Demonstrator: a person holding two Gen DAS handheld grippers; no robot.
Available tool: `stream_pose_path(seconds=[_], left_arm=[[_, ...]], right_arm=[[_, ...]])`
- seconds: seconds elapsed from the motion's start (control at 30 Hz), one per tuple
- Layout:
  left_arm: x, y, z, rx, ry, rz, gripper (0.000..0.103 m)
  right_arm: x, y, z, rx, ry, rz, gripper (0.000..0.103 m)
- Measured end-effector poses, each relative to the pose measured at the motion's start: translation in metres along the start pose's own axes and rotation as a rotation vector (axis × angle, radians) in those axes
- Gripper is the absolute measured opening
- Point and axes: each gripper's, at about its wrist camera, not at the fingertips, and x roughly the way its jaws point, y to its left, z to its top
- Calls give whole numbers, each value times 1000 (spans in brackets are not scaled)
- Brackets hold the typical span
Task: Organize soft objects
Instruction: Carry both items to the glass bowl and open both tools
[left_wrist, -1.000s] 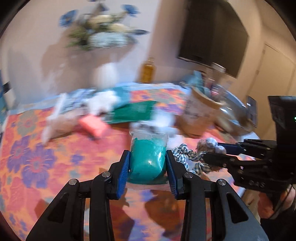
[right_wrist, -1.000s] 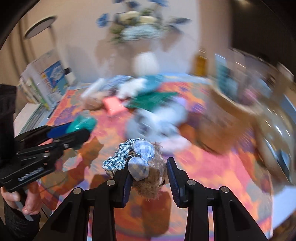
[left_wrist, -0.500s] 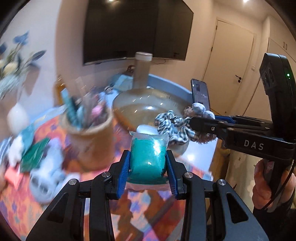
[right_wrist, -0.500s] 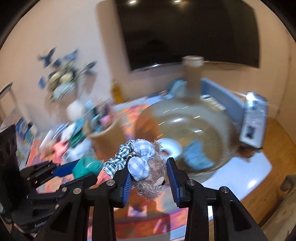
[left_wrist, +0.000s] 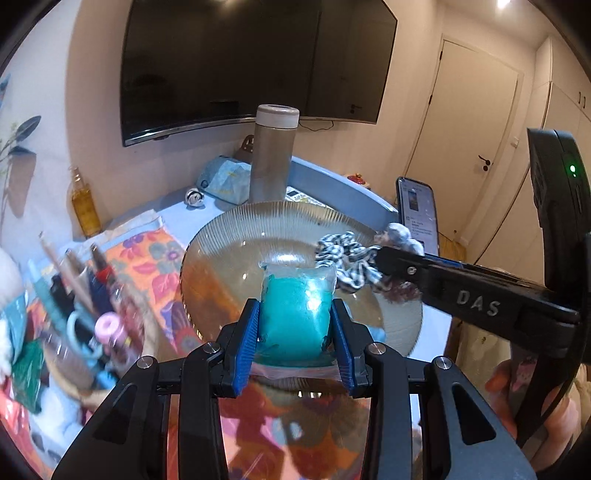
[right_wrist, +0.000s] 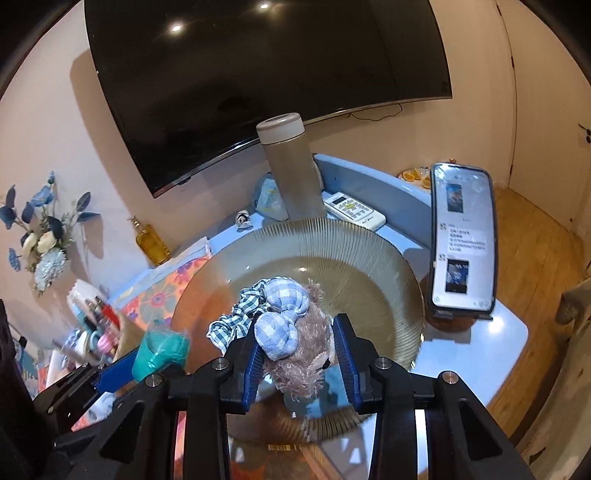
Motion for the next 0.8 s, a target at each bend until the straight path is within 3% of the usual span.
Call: stream_pose_path(seconds=[0.07,0.13,0.17,0.23,0.37,0.57,0.8], left_arm=[[5,1,5,5,-8,19,38],[6,2,7,20,-24,43,66],[5,2,6,29,-35,40,72],[3,1,6,40,-43,31,80],[-8,-2,0,74,-47,67,80],[-54,12,-18,27,-84,61,80],[-123,41,-52,-23,-141,185,80]], right_arm=[[7,3,6,1,-4,-12,39],[16,3,12,12,-4,-13,61],[22,1,14,11,-2,-7,69],[28,0,13,-8,4,-20,69],[26,-10,5,20,23,-13,69],[-1,4,-10,-37,2,-25,69],[-38,56,-41,-147,-17,82,69]])
